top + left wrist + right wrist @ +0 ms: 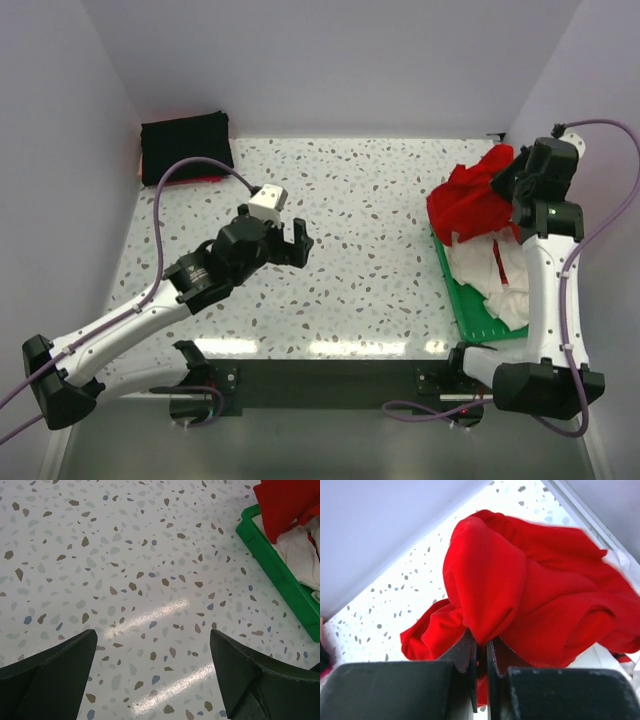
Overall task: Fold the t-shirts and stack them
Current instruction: Grab the tshirt from the pile, then move the tshirt to the center of the board, then flatten the tshirt out
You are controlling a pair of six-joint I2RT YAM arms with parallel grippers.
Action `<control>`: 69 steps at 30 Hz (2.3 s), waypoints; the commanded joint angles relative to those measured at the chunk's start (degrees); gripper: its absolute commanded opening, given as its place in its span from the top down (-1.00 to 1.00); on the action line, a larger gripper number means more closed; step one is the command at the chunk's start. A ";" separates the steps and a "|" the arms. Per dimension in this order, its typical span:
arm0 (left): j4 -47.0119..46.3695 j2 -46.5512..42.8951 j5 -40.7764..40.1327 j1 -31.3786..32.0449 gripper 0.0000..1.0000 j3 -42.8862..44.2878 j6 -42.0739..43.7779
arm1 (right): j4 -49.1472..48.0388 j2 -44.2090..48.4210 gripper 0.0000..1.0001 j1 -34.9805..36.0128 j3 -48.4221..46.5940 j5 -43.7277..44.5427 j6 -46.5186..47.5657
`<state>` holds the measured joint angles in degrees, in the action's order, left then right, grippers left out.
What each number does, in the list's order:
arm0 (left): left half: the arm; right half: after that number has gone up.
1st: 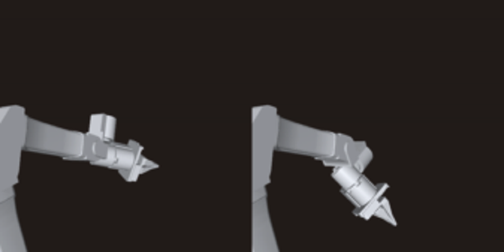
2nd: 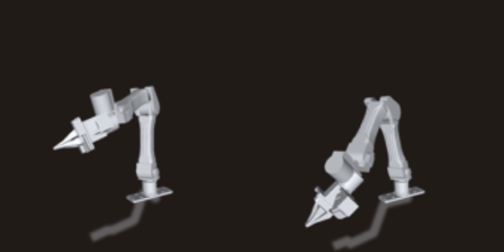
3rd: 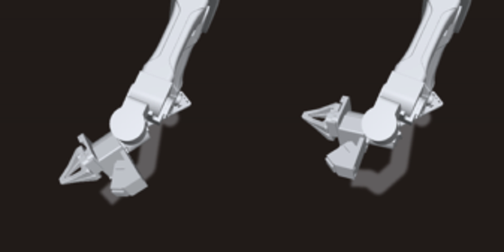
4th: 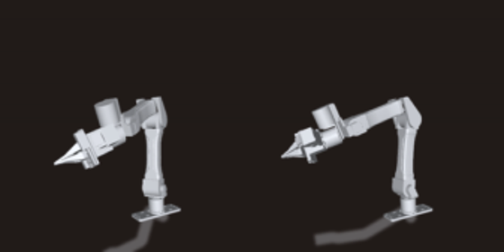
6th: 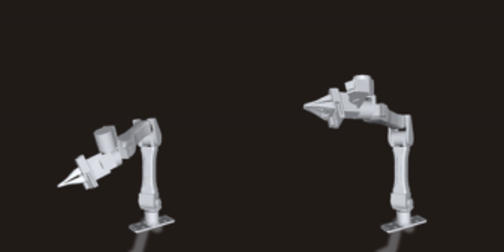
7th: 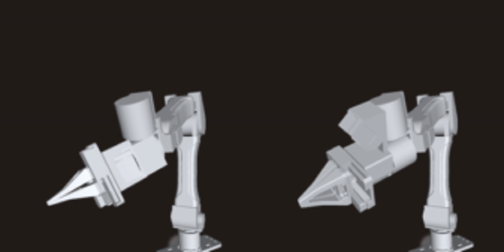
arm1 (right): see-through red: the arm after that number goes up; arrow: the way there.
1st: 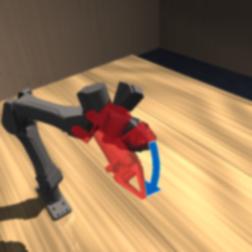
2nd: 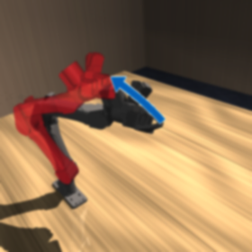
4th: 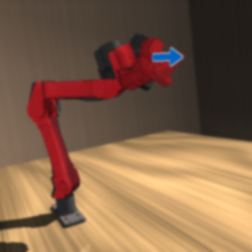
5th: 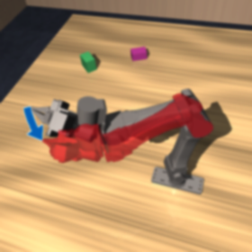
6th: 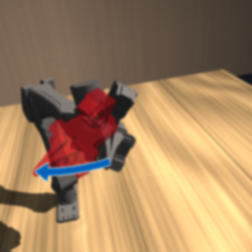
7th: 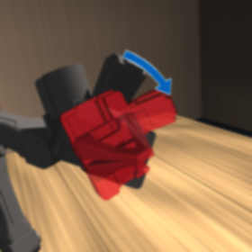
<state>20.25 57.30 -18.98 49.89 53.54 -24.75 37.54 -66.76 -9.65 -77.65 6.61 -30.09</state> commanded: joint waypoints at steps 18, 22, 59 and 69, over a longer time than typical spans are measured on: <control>3.39 -3.07 -4.41 -9.45 -0.99 4.65 -2.84 | -1.40 -10.49 1.00 32.13 -27.03 -3.36 0.38; 4.53 -4.65 -6.50 -12.62 -1.00 5.17 -2.67 | -3.43 -14.96 1.00 42.76 -28.61 -3.27 0.73; -8.73 5.54 6.93 -13.68 -0.55 -30.24 -30.71 | -13.98 -10.50 -0.64 16.33 32.30 2.53 -1.47; -19.36 12.04 13.70 -4.64 0.61 -31.75 -30.88 | -17.15 -8.66 -0.57 17.64 32.65 -9.77 -2.87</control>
<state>5.72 67.44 -9.28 40.49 22.55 -55.31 23.33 -78.19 6.74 -45.39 1.76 -32.80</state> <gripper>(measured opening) 0.232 0.785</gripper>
